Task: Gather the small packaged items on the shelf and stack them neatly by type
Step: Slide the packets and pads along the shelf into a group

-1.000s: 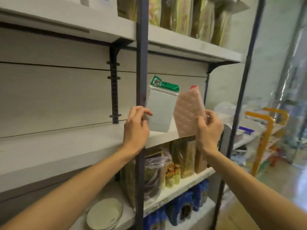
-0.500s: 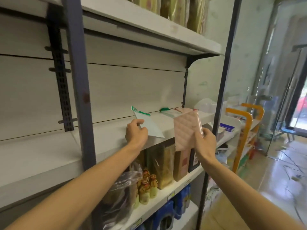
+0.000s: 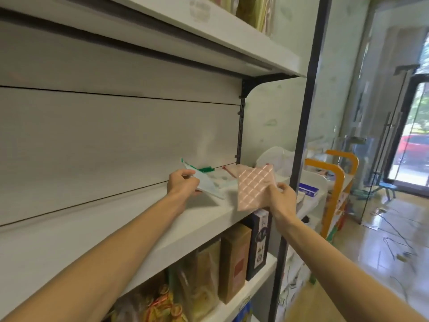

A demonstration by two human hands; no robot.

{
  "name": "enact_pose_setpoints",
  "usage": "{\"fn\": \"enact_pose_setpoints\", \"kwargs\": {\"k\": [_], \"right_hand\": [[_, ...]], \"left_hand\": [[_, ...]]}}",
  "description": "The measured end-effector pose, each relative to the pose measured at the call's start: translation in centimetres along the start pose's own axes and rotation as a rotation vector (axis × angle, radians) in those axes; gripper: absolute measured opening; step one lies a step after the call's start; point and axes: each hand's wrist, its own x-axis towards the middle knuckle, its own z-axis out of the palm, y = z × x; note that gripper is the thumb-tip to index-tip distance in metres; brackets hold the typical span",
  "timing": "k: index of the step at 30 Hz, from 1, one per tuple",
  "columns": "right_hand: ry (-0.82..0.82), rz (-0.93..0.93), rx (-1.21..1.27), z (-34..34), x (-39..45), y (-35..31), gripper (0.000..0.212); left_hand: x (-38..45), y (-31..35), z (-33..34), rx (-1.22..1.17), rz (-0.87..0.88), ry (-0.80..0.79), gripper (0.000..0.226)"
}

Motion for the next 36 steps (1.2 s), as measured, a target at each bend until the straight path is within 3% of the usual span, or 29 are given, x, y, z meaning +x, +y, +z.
{"fn": "enact_pose_setpoints", "kwargs": {"k": [5,12,14,16,19,22,27,33,36], "right_hand": [[-0.017,0.072,0.016,0.5,6.5,-0.3,0.006],[-0.168,0.091,-0.052,3.7,16.8,2.2,0.015],[-0.222,0.092,-0.078,4.8,19.8,2.8,0.009],[-0.269,0.072,-0.115,5.8,22.8,3.3,0.009],[-0.315,0.019,-0.158,7.1,26.4,3.4,0.038],[-0.373,-0.035,-0.177,8.2,28.8,4.0,0.049],[-0.466,-0.268,-0.680,8.6,30.8,8.2,0.058],[-0.572,-0.478,-0.785,9.8,31.4,9.4,0.033],[-0.539,-0.584,-0.821,9.7,30.8,9.0,0.039]], "left_hand": [[3.3,-0.3,3.5,-0.063,0.010,-0.007,0.033],[8.3,-2.8,8.2,-0.035,0.000,0.053,0.030],[9.9,-3.5,9.1,0.031,-0.008,0.101,0.029],[11.3,-3.4,9.7,0.168,-0.005,0.177,0.027],[12.5,-2.7,10.3,0.653,0.059,0.217,0.032],[13.4,-3.0,11.6,0.982,0.147,0.255,0.038],[13.2,-5.8,14.1,1.268,0.312,0.126,0.033],[13.3,-6.9,15.9,1.406,0.340,0.190,0.034],[13.3,-6.7,15.8,1.440,0.319,0.144,0.037]]}}
